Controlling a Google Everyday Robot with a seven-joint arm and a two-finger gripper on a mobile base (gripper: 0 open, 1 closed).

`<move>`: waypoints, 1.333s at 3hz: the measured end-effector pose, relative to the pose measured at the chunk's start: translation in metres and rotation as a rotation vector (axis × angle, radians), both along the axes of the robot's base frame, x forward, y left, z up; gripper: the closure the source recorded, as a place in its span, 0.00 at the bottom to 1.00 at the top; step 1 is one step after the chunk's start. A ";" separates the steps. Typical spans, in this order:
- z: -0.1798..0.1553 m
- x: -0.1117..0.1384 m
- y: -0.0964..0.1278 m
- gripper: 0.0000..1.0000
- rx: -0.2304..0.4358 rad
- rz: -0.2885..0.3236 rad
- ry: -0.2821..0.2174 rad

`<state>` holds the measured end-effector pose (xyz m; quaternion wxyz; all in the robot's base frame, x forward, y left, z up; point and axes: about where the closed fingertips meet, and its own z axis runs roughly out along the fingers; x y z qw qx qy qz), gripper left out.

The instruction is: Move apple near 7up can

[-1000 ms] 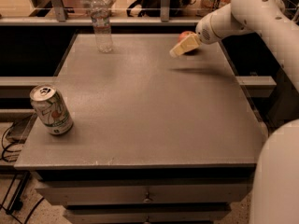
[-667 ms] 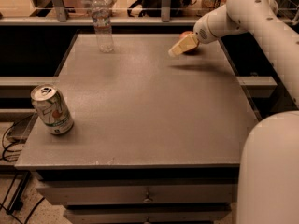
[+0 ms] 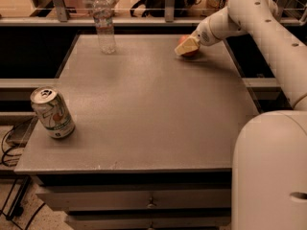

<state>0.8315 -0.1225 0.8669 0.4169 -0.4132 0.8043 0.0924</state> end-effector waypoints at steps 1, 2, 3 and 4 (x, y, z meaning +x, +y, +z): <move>-0.004 -0.002 -0.004 0.63 -0.010 0.000 0.012; 0.004 -0.014 -0.004 0.86 -0.029 0.023 0.004; 0.036 -0.045 0.006 1.00 -0.070 0.109 -0.018; 0.090 -0.110 0.024 1.00 -0.141 0.254 -0.071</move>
Offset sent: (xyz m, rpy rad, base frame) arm -0.0363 -0.0089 0.0240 -0.0563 -0.0211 0.0495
